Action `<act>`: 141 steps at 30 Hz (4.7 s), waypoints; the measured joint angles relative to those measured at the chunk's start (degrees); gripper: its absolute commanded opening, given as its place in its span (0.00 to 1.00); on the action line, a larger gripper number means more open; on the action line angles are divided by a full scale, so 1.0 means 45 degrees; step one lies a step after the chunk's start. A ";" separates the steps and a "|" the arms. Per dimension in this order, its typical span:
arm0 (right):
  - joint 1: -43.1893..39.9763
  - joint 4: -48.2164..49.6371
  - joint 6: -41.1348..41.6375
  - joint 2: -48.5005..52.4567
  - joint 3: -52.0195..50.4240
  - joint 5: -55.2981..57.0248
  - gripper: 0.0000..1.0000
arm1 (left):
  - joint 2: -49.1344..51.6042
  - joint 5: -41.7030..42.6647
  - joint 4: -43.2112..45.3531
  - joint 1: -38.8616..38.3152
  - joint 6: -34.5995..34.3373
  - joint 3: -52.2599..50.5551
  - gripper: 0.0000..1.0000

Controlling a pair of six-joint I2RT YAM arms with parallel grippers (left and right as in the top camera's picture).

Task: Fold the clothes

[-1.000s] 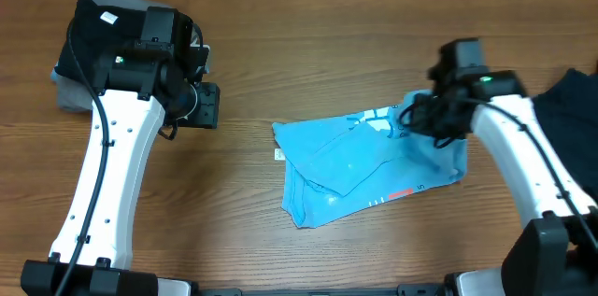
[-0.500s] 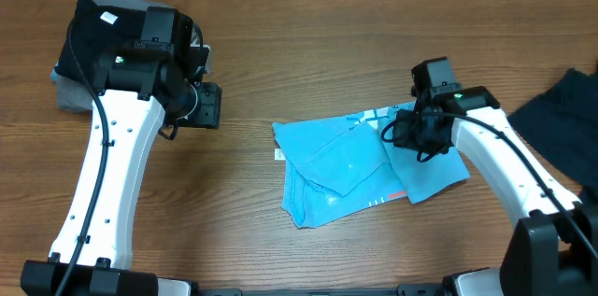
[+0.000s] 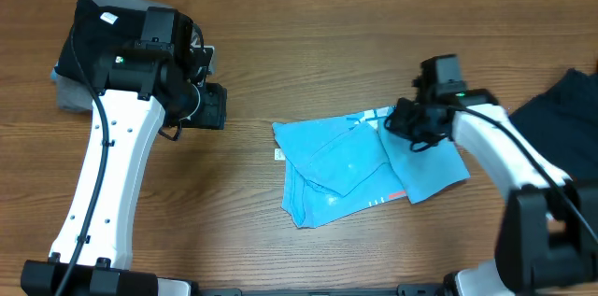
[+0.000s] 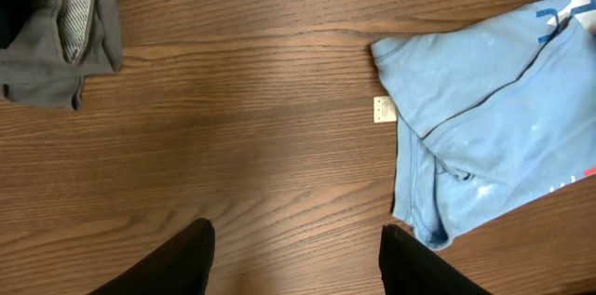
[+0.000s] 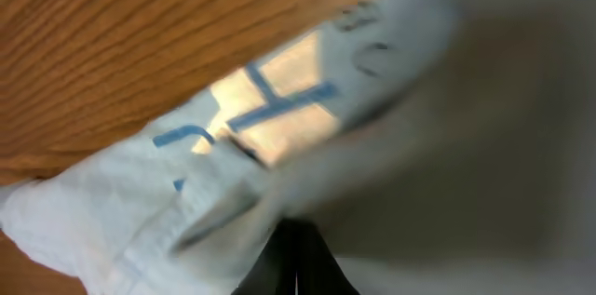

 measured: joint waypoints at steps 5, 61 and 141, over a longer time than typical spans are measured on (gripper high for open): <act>0.0199 0.3424 0.0345 0.1477 -0.0083 -0.0636 0.12 | 0.0000 0.0058 0.0010 0.0000 0.0000 -0.0010 0.60; 0.2725 -0.4507 -0.0491 0.1326 0.3395 0.6144 0.48 | 0.0000 0.0097 -0.0019 0.0000 0.0000 -0.0044 0.65; 0.1773 -0.4187 -0.0811 -0.0670 0.4915 0.0821 0.37 | 0.1258 0.4629 1.1103 -0.2424 -0.6285 -0.9632 0.85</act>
